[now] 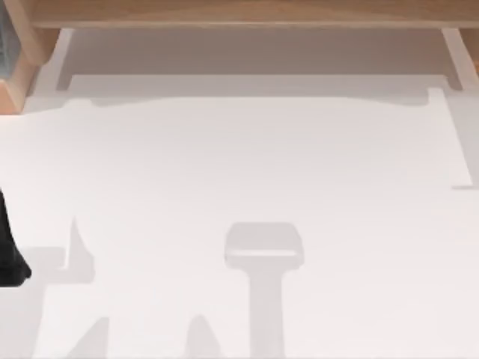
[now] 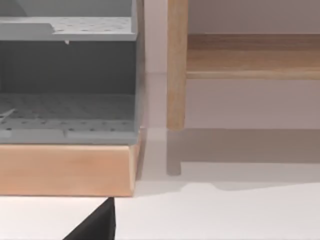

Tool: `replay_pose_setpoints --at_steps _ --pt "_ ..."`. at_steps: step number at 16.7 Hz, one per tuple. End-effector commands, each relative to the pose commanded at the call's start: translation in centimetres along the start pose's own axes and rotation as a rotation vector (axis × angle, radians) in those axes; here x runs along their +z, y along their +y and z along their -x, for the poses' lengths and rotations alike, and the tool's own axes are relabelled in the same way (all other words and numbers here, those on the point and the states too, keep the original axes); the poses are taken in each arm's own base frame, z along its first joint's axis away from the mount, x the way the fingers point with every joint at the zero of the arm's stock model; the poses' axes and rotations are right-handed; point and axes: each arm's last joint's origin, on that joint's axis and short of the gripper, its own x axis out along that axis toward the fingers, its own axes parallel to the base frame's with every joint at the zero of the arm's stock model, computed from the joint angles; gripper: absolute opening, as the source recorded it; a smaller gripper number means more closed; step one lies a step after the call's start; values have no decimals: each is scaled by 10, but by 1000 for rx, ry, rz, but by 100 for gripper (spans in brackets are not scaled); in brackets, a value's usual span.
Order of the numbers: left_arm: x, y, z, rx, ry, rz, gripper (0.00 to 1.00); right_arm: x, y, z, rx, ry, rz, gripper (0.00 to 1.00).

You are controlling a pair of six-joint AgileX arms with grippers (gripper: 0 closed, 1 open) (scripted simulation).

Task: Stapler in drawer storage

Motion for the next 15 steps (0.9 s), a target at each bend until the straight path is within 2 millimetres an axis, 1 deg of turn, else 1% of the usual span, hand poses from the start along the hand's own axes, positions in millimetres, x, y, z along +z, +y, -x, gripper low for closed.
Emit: replay_pose_setpoints --at_steps 2,3,5,8,10,12,15 --pt "0 0 0 0 0 0 100 0 1 0 4 2 -5 0" --pt "0 0 0 0 0 0 100 -1 1 -4 4 1 -6 0" --pt "0 0 0 0 0 0 100 -2 1 -17 3 2 -6 0" --pt "0 0 0 0 0 0 100 -2 1 -44 2 4 -4 0" --pt "0 0 0 0 0 0 100 -1 1 -58 3 3 -4 0" --pt "0 0 0 0 0 0 100 0 1 -63 4 2 -5 0" --pt "0 0 0 0 0 0 100 -2 1 -61 6 7 -8 0"
